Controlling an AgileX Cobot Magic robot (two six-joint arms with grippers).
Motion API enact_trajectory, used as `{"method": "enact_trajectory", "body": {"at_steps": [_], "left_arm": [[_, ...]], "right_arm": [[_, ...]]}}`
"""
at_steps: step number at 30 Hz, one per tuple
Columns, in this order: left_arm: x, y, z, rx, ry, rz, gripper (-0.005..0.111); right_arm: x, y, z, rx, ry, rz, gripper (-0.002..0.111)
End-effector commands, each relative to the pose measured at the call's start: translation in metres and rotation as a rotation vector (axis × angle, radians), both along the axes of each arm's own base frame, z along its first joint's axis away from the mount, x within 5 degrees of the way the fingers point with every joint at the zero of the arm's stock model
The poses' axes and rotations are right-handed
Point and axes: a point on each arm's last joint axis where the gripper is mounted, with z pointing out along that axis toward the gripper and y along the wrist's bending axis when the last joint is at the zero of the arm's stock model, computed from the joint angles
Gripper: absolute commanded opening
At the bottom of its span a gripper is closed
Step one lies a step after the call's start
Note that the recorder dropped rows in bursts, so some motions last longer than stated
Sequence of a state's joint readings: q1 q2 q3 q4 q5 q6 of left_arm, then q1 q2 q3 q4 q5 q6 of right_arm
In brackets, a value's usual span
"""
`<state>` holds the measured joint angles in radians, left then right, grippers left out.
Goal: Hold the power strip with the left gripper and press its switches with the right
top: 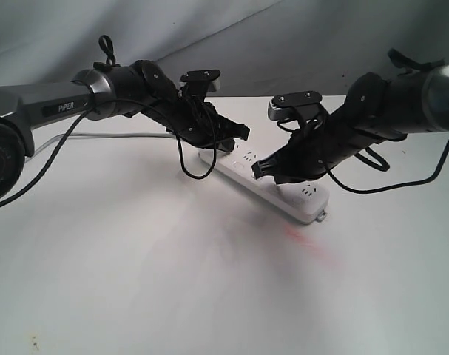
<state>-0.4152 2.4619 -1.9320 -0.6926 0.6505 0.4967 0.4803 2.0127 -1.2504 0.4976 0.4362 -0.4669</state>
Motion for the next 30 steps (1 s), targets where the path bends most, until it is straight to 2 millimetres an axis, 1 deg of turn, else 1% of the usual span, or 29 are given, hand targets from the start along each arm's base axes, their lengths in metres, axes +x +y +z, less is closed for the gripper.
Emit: {"method": "enact_trajectory", "body": {"at_steps": [1, 8, 30], "left_arm": [[0.0003, -0.0018, -0.0002, -0.006, -0.004, 0.003, 0.0], [0.0003, -0.0018, -0.0002, -0.006, -0.004, 0.003, 0.0], [0.0001, -0.0017, -0.0007, -0.006, -0.002, 0.004, 0.0]], "right_arm": [[-0.002, 0.0008, 0.0051, 0.007, -0.008, 0.004, 0.0], [-0.0066, 0.0065, 0.0045, -0.008, -0.005, 0.037, 0.0], [-0.0072, 0.0047, 0.0035, -0.033, -0.001, 0.047, 0.0]]}}
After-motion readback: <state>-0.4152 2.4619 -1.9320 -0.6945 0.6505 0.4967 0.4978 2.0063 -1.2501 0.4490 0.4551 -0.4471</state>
